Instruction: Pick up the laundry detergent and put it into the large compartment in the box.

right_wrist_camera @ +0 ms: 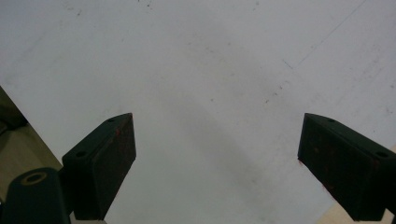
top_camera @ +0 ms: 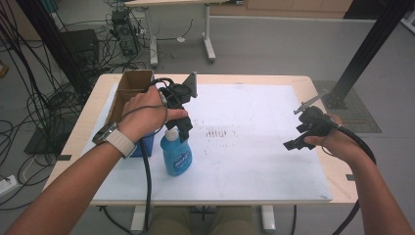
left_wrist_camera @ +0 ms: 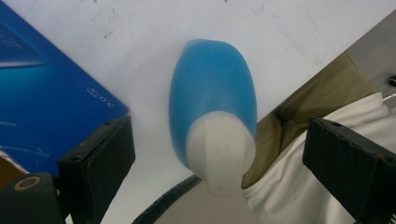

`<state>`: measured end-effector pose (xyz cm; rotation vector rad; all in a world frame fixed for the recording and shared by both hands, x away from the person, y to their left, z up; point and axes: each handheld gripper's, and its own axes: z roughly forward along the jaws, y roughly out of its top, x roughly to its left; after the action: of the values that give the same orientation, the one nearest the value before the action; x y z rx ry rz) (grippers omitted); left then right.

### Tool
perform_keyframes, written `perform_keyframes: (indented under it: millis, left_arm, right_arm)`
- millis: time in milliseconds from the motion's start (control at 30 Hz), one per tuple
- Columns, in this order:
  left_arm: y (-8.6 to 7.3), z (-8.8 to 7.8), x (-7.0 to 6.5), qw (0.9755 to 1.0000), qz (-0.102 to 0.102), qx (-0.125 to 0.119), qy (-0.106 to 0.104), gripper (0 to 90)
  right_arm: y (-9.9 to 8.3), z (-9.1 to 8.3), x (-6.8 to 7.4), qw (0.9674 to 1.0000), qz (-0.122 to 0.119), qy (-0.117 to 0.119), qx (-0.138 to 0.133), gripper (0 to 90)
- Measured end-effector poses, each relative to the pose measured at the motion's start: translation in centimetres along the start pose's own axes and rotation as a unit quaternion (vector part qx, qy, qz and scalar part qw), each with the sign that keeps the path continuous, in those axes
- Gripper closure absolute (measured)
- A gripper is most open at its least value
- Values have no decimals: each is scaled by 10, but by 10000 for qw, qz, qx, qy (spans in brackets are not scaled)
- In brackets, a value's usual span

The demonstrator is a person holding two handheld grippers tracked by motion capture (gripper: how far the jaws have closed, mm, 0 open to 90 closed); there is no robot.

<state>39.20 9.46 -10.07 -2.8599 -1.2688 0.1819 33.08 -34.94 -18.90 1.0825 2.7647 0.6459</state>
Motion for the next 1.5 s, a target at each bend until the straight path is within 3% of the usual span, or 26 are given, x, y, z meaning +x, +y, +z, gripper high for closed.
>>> perform_keyframes:
  millis: [1500]
  left_arm:
    - [-2,7,-1,10000,3,13,2,99]
  right_arm:
    - [0,-1,3,10000,-6,-11,-14,113]
